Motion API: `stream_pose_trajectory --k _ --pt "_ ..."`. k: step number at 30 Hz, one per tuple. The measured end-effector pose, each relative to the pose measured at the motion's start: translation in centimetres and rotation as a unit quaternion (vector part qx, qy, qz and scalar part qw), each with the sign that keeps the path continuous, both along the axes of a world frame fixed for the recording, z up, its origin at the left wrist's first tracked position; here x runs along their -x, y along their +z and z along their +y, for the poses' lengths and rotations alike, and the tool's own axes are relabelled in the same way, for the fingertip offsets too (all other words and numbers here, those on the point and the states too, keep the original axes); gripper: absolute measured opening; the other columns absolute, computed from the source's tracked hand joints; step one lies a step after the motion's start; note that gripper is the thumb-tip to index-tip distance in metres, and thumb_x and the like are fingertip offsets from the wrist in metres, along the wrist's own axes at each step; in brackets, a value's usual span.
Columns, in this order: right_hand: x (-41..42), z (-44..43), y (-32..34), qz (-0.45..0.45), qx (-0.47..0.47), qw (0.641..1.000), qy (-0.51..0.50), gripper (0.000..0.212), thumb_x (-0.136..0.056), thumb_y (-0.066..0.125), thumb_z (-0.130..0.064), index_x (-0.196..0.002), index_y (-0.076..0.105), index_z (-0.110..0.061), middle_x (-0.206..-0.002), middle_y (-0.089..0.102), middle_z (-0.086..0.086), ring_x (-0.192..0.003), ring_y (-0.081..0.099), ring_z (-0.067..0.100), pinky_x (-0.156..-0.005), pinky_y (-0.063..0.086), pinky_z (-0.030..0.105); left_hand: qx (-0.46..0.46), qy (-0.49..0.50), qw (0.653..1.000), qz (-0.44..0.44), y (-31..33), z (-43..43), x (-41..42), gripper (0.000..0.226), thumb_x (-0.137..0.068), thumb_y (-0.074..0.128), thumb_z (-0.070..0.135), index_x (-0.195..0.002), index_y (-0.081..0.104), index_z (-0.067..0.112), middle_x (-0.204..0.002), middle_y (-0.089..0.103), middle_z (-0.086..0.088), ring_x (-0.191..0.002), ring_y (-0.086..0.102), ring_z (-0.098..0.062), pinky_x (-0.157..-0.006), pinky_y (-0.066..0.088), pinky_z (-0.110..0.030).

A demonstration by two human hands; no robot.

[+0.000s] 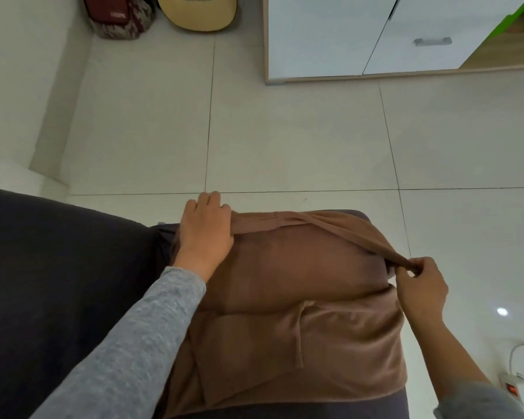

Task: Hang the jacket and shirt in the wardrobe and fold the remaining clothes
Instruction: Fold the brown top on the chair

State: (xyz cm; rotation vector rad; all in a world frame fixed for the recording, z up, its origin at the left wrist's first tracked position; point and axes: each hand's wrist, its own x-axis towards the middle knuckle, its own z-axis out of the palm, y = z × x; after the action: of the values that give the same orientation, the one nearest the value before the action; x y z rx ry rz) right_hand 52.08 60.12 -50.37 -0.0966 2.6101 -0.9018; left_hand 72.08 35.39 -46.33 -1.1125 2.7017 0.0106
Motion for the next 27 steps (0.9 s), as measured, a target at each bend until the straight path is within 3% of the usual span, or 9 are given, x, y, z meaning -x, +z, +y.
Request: stream_pose_trajectory --k 3,6,9,11,16,21,25,27 --pt "-1.3 0.8 0.9 0.010 0.013 1.000 -0.002 0.007 -0.089 0.052 -0.006 -0.096 0.053 -0.005 -0.093 0.053 0.006 -0.088 0.047 0.023 -0.077 0.037 0.033 -0.006 -0.047 0.996 0.073 0.3 2.2 -2.9 0.020 -0.060 0.073 0.006 -0.077 0.064 0.009 -0.090 0.060 -0.011 -0.087 0.056 -0.031 -0.081 0.044 -0.040" --pt "-2.4 2.0 1.3 0.013 0.022 1.000 -0.008 0.009 -0.089 0.050 -0.005 -0.097 0.055 -0.005 -0.095 0.055 0.007 -0.089 0.051 0.025 -0.081 0.042 0.038 -0.044 -0.040 0.991 0.116 0.5 4.6 -5.4 0.023 -0.059 0.074 0.001 -0.073 0.057 0.010 -0.074 0.058 -0.008 -0.071 0.057 -0.029 -0.085 0.048 -0.042" --pt "-3.4 3.0 1.4 0.008 0.042 0.999 -0.016 0.017 -0.088 0.045 -0.002 -0.097 0.058 -0.008 -0.099 0.059 0.004 -0.088 0.053 0.023 -0.079 0.043 0.036 -0.079 0.004 0.981 0.175 0.6 6.9 -7.6 0.029 -0.062 0.070 -0.005 -0.079 0.051 0.010 -0.069 0.049 -0.004 -0.062 0.051 -0.027 -0.060 0.042 -0.032" --pt "-4.2 3.7 1.6 0.009 0.048 0.999 -0.012 0.018 -0.089 0.044 -0.002 -0.096 0.058 -0.010 -0.100 0.060 0.003 -0.087 0.054 0.024 -0.079 0.044 0.036 -0.100 0.041 0.975 0.193 0.6 8.6 -9.1 0.032 -0.068 0.067 -0.005 -0.083 0.046 0.014 -0.072 0.046 0.000 -0.063 0.051 -0.026 -0.058 0.032 -0.029" --pt "-4.8 5.7 1.7 0.014 0.046 0.999 -0.024 0.019 -0.090 0.038 -0.002 -0.097 0.052 -0.012 -0.100 0.060 0.009 -0.090 0.056 0.030 -0.079 0.042 0.035 -0.173 0.092 0.954 0.225 -0.5 12.5 -12.3 0.038 -0.073 0.068 0.000 -0.108 0.054 0.008 -0.101 0.064 -0.009 -0.086 0.063 -0.028 -0.066 0.047 -0.031" --pt "-4.6 7.9 1.1 0.007 0.019 0.999 -0.034 0.018 -0.094 0.037 -0.006 -0.108 0.048 -0.004 -0.113 0.060 0.022 -0.098 0.056 0.039 -0.080 0.041 0.037 -0.203 0.101 0.951 0.209 -1.9 14.9 -14.8 0.032 -0.077 0.067 0.004 -0.106 0.057 0.012 -0.104 0.062 -0.002 -0.088 0.062 -0.021 -0.067 0.046 -0.028" --pt "-6.4 8.5 1.1 -0.041 0.004 0.999 0.033 0.031 -0.090 0.048 -0.003 -0.121 0.048 0.000 -0.121 0.055 0.021 -0.108 0.052 0.036 -0.087 0.037 0.033 -0.219 0.072 0.960 0.157 -3.3 16.0 -16.1 0.022 -0.081 0.065 0.011 -0.102 0.060 0.014 -0.099 0.058 0.001 -0.090 0.059 -0.019 -0.070 0.048 -0.032" --pt "-7.8 8.3 0.7 -0.058 -0.006 0.995 0.078 0.036 -0.087 0.051 -0.001 -0.123 0.049 -0.001 -0.120 0.055 0.020 -0.102 0.052 0.034 -0.084 0.036 0.031 -0.212 0.067 0.965 0.137 -4.0 16.5 -16.5 0.021 -0.082 0.064 0.013 -0.104 0.062 0.016 -0.099 0.058 0.001 -0.093 0.058 -0.021 -0.074 0.048 -0.034"
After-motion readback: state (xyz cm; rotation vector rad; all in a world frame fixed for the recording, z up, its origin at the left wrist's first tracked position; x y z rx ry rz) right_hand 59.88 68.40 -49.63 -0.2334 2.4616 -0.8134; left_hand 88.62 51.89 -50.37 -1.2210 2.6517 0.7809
